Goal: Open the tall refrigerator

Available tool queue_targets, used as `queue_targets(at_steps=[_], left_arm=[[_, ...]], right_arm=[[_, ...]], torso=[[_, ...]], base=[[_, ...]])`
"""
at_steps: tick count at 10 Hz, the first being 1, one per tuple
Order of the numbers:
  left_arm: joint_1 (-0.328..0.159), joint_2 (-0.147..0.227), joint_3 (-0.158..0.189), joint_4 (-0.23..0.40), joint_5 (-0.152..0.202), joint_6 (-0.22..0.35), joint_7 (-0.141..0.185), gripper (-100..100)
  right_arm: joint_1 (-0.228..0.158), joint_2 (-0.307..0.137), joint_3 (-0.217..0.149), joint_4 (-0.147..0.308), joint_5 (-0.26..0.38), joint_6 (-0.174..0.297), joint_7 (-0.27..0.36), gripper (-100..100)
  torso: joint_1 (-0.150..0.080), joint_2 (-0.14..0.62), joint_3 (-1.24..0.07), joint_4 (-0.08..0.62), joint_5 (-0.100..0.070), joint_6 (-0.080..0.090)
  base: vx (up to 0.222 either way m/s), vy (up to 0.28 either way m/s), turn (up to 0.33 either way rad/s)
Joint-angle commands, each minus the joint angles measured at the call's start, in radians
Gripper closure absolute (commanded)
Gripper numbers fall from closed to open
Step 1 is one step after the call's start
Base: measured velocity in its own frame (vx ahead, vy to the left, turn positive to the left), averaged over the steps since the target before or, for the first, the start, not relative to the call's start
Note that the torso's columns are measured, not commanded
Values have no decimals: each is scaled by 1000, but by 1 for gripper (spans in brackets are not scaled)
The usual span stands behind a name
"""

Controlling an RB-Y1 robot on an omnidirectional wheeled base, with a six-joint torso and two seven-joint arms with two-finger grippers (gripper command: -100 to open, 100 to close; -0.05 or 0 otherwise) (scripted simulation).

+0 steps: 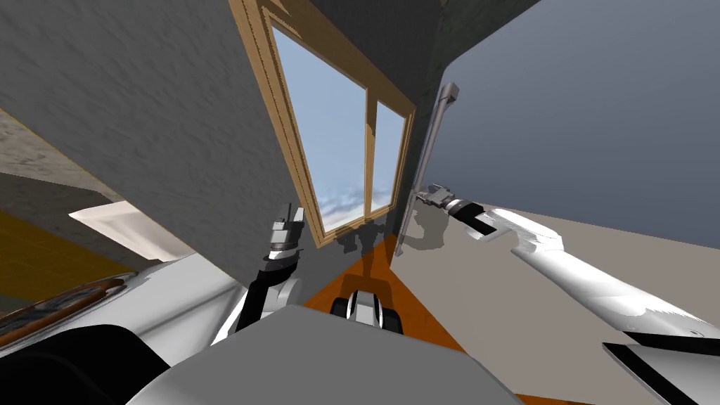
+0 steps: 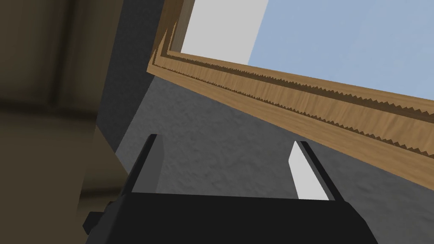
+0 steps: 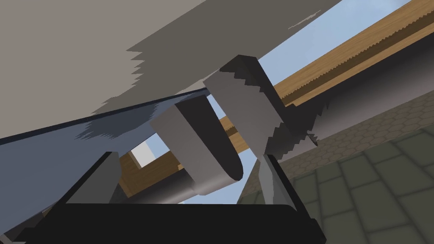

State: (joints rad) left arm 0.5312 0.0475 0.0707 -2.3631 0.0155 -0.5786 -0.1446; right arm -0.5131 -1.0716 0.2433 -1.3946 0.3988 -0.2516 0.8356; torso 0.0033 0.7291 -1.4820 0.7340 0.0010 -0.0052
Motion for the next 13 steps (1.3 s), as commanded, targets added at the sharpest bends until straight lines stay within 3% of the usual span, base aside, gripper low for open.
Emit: queue_targets(at_steps=[1,2,3,4,6,9,10,11,12,13], left_arm=[[0,0,0,0,0,0,0,0],[0,0,0,0,0,0,0,0],[-1,0,0,0,0,0,0,0],[-1,0,0,0,0,0,0,0],[0,0,0,0,0,0,0,0],[0,0,0,0,0,0,0,0],[-1,0,0,0,0,0,0,0],[0,0,0,0,0,0,0,0],[0,0,0,0,0,0,0,0],[-1,0,0,0,0,0,0,0]], right_arm=[[-21,-3,32,-20,-2,14,-8,-100],[-3,-11,2,21,1,-17,-5,100],[-3,-11,2,21,1,-17,-5,100],[30,-23,-38,59,4,-58,3,100],[30,-23,-54,76,4,-58,3,100],[95,-47,-139,177,10,-139,19,100],[95,-47,-167,187,10,-139,19,100],[95,-47,-167,187,10,-139,19,100],[128,-58,-195,242,14,-180,27,100],[128,-58,-215,242,14,-180,27,100]], torso=[[2,0,-1,1,1,-2],[1,1,0,1,1,-1],[2,0,-1,2,2,-3],[2,-2,-2,4,4,-2],[0,-1,-1,5,3,0],[-4,2,0,6,2,2],[-4,2,0,3,0,1],[-4,1,0,4,1,2],[-6,2,1,6,1,6],[-7,1,0,3,0,1]], base=[[7,-8,-43],[-69,31,316],[-90,44,221],[-76,30,376],[-53,18,82],[-62,28,256],[-66,28,143],[-26,16,3],[-46,32,304],[-55,22,162]])
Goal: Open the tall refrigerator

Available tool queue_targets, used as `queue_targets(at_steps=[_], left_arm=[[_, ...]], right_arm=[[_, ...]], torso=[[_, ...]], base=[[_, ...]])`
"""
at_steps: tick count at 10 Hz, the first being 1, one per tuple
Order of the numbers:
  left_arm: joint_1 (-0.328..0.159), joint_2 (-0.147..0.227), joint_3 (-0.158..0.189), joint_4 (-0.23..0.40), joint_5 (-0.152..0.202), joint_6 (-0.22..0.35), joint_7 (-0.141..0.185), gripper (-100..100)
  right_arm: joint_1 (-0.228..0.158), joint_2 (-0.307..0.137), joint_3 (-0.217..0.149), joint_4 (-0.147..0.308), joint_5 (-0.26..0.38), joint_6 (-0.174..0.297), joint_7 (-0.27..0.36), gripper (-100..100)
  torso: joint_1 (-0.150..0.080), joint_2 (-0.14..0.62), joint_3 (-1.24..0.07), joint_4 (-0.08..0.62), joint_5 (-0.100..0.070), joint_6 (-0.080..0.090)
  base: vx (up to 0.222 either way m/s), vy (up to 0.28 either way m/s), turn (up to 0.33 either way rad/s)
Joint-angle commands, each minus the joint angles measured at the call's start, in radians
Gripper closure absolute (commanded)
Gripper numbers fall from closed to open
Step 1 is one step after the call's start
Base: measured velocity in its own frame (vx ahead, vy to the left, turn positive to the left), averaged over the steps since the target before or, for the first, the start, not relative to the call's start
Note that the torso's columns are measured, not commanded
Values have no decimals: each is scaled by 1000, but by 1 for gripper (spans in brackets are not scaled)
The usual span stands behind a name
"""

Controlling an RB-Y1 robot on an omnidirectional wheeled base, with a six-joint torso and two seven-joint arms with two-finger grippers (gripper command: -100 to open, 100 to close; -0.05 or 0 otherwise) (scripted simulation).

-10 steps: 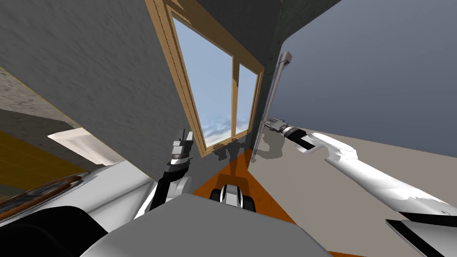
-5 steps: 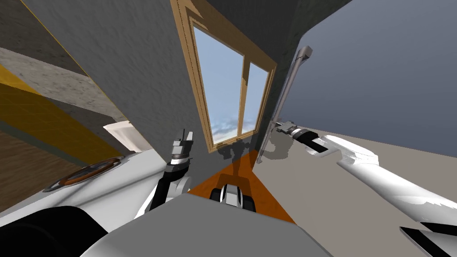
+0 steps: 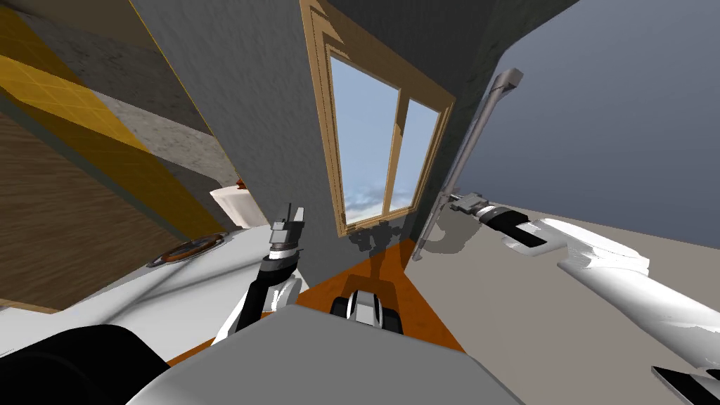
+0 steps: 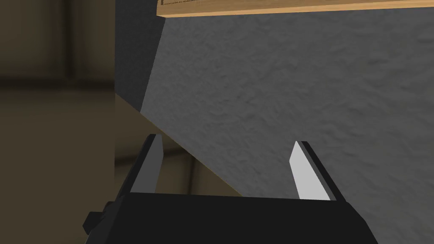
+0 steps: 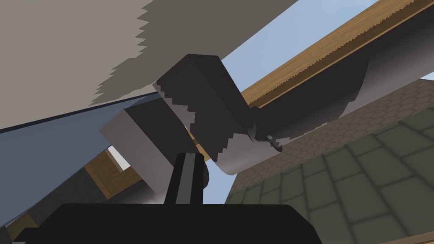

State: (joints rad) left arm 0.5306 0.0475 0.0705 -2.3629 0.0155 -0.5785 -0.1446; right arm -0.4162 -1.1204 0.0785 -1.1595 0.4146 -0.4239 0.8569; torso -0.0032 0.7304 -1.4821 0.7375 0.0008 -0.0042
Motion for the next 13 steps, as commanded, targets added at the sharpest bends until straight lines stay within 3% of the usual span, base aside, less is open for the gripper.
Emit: queue_targets(at_steps=[1,2,3,4,5,6,7,10,11,12,13], left_arm=[[0,0,0,0,0,0,0,0],[0,0,0,0,0,0,0,0],[0,0,0,0,0,0,0,0],[0,0,0,0,0,0,0,0],[0,0,0,0,0,0,0,0],[0,0,0,0,0,0,0,0],[0,0,0,0,0,0,0,0],[0,0,0,0,0,0,0,0],[0,0,0,0,0,0,0,0],[0,0,0,0,0,0,0,0],[0,0,0,0,0,0,0,0]], right_arm=[[31,-10,-58,7,-2,-8,5,100],[63,-21,-91,52,1,-48,13,100],[63,-21,-114,62,1,-48,13,100],[96,-33,-145,105,4,-89,21,100],[96,-33,-171,118,4,-89,21,100],[126,-45,-199,173,7,-130,29,100],[129,-45,-227,173,7,-130,29,100],[194,-68,-322,275,14,-211,45,100],[194,-68,-339,283,14,-211,45,100],[169,-68,-321,307,15,-228,52,100],[174,-98,-312,301,22,-245,37,-100]], torso=[[1,1,1,0,0,2],[1,3,3,1,0,5],[0,3,2,-1,-2,1],[1,3,2,0,-1,3],[2,4,4,-2,-2,3],[1,5,4,0,-1,6],[2,4,4,-3,-3,1],[1,6,5,-1,-2,4],[2,6,5,-1,-3,2],[2,5,4,-1,-2,3],[2,4,4,-1,-2,4]], base=[[-25,10,-3],[-48,27,275],[-65,26,201],[-83,50,298],[-59,46,161],[-47,40,320],[-55,37,148],[-62,47,242],[-53,39,172],[-19,16,11],[-6,-18,39]])
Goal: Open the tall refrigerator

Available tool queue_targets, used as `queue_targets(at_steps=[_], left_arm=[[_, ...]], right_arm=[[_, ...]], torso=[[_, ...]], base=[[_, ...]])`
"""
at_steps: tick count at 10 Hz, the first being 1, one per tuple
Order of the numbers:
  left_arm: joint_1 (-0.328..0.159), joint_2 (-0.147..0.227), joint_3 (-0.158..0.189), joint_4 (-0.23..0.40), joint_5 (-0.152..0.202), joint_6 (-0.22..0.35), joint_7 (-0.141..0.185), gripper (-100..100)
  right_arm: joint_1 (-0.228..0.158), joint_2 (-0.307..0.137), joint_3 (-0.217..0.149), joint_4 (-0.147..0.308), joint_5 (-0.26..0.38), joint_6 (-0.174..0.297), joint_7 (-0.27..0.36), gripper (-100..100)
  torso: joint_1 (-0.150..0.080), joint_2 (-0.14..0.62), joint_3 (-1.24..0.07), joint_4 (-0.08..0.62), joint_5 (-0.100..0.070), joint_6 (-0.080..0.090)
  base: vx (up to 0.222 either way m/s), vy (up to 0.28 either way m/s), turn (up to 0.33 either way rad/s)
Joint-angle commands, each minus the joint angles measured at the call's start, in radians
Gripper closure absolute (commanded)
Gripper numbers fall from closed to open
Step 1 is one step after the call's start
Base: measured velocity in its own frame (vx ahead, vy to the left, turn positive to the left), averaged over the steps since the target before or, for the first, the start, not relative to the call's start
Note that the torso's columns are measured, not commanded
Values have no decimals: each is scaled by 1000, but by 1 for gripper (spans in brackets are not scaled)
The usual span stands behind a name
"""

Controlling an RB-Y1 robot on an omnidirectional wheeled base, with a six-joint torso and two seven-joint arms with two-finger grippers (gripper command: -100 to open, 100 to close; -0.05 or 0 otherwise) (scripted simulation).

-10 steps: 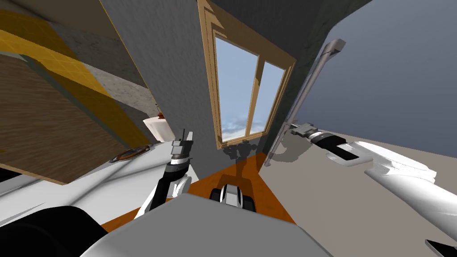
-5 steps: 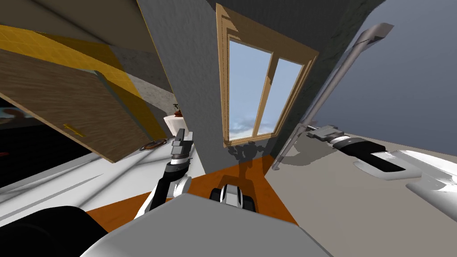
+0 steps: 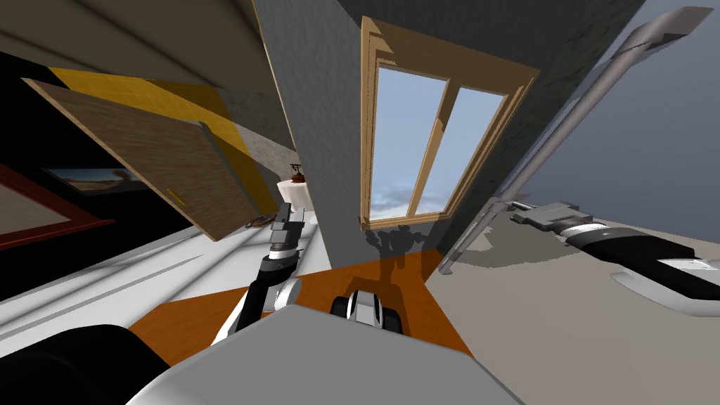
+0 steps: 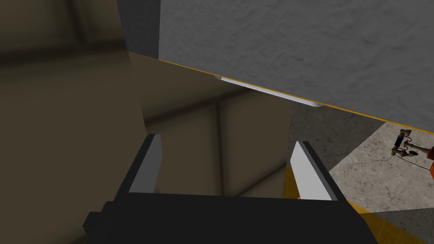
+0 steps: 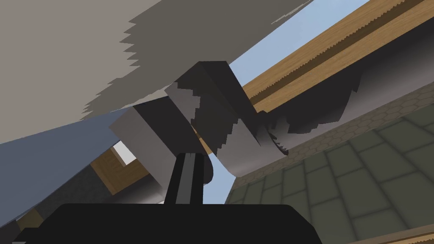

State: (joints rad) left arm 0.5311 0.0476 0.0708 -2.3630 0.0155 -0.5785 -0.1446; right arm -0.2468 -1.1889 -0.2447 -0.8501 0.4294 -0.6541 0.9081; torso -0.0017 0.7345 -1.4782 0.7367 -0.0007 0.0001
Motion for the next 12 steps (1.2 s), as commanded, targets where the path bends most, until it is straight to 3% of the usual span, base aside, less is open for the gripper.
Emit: queue_targets(at_steps=[1,3,11,12], left_arm=[[0,0,0,0,0,0,0,0],[0,0,0,0,0,0,0,0],[0,0,0,0,0,0,0,0],[0,0,0,0,0,0,0,0]], right_arm=[[7,-44,16,-13,10,-22,-20,-100],[14,-90,33,-26,20,-46,-43,-100],[41,-250,95,-69,55,-127,-126,-100],[41,-240,88,-69,52,-117,-121,-100]], torso=[[-1,1,0,0,0,-1],[-2,-9,-5,-8,-6,-9],[2,-1,-1,-1,0,-3],[2,1,1,0,0,-1]], base=[[7,-59,13],[1,-62,72],[9,-49,65],[5,-25,9]])
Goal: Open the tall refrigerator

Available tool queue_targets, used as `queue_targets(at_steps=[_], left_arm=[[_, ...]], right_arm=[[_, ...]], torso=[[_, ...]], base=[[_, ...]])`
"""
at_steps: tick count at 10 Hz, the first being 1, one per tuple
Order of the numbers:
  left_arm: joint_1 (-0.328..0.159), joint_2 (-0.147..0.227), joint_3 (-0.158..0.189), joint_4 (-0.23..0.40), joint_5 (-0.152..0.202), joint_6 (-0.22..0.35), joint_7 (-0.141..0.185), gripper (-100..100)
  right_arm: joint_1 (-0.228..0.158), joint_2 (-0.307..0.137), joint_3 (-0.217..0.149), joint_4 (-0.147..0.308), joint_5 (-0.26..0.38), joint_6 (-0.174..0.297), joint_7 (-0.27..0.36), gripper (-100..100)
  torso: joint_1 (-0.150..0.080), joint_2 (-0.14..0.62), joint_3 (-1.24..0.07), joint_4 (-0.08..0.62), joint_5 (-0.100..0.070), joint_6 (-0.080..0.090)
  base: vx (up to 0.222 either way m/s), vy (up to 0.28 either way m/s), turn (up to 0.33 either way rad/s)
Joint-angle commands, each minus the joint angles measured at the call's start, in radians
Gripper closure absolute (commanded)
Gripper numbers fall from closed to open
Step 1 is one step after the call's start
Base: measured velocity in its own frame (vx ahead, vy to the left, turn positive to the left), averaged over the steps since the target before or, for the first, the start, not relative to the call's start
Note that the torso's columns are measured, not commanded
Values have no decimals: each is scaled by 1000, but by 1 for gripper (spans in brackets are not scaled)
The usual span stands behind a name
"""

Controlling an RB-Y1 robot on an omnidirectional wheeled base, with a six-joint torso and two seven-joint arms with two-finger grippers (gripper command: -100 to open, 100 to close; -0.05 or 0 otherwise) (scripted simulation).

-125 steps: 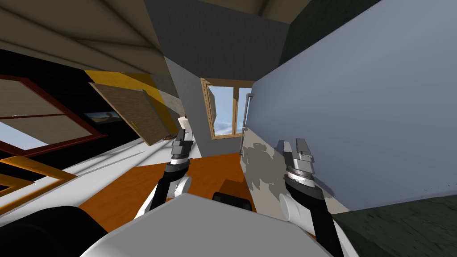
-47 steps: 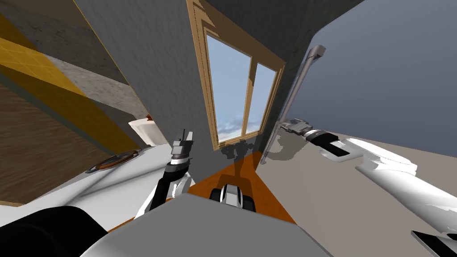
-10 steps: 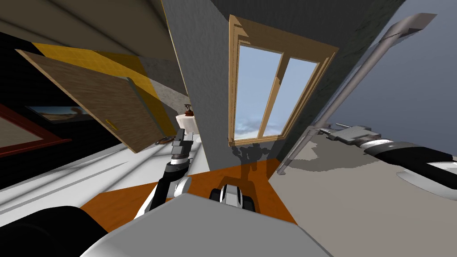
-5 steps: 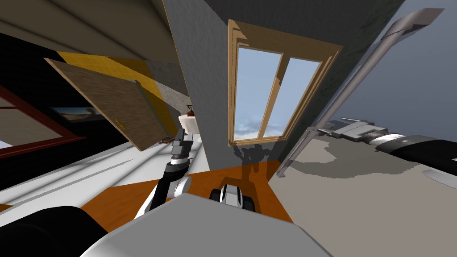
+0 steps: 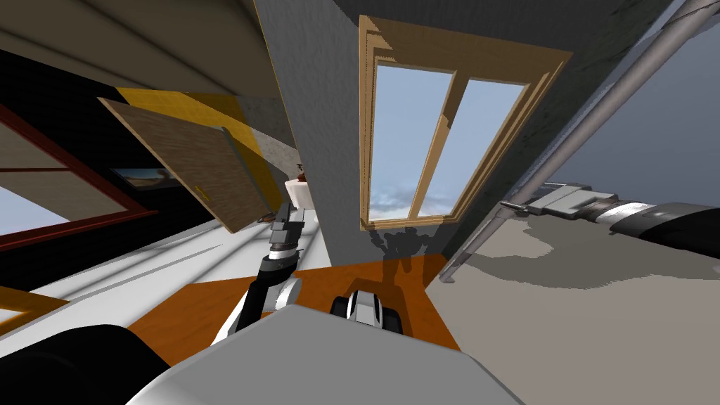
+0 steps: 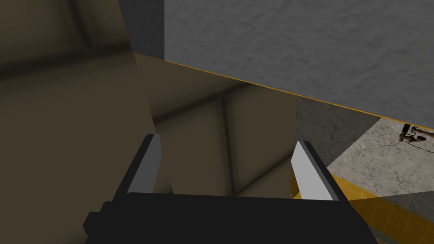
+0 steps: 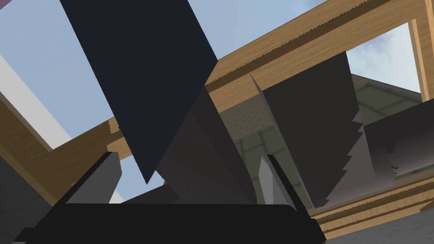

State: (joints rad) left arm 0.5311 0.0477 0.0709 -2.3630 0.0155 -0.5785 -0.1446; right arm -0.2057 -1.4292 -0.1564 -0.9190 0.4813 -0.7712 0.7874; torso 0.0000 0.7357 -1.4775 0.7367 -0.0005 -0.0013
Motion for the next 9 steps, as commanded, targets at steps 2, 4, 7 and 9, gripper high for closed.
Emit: queue_targets(at_steps=[2,4,7,9], left_arm=[[0,0,0,0,0,0,0,0],[0,0,0,0,0,0,0,0],[0,0,0,0,0,0,0,0],[0,0,0,0,0,0,0,0]], right_arm=[[-2,-3,0,0,0,-2,-2,100],[-7,4,7,-27,-7,-46,-5,100],[-19,11,12,-68,-20,-110,-9,100],[-23,13,13,-82,-25,-131,-10,100]], torso=[[1,2,1,1,0,1],[7,9,6,2,2,-1],[3,9,6,4,2,5],[1,8,5,6,4,4]], base=[[1,-3,-3],[-144,39,26],[-191,125,30],[-147,98,12]])
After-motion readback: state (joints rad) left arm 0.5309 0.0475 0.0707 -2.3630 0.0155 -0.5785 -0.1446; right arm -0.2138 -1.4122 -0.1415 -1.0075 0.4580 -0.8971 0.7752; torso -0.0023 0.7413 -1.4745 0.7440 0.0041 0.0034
